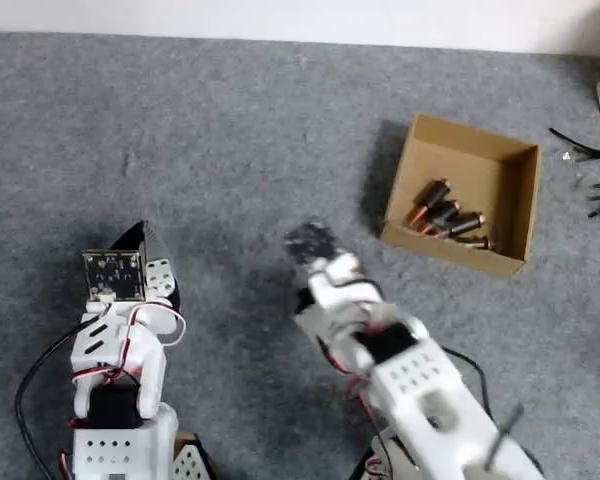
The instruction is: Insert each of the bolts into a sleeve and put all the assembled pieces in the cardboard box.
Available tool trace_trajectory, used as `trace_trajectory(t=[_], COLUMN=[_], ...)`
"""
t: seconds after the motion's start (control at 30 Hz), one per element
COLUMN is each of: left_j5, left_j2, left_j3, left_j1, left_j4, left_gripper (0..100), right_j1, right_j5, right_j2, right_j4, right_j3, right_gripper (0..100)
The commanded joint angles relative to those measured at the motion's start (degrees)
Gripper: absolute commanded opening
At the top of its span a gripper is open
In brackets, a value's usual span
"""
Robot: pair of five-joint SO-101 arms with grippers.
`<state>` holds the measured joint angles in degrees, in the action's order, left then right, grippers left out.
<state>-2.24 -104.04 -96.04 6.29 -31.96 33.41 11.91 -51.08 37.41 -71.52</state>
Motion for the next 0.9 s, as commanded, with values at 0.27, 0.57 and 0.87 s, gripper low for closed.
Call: trace_trajectory(t=[0.27,0.57,0.87], left_j5=[-0.26,-0.26,-2.29], left_j2=[-0.13,-0.04,-0.04], left_j3=[-1.01,-1.01,-1.01], left_j1=[-17.89,-27.3,-31.25], left_j4=[0.97,1.23,1.05], left_gripper=[1,3,11], right_j1=[-10.68,-18.24,-25.36], right_j5=[-0.62,-3.25,-7.74], right_j2=[-43.3,-53.58,-54.37], right_j4=[2.51,8.31,7.08], right_j3=[-20.35,-22.73,-22.9], right_gripper=[0.4,0.4,0.4])
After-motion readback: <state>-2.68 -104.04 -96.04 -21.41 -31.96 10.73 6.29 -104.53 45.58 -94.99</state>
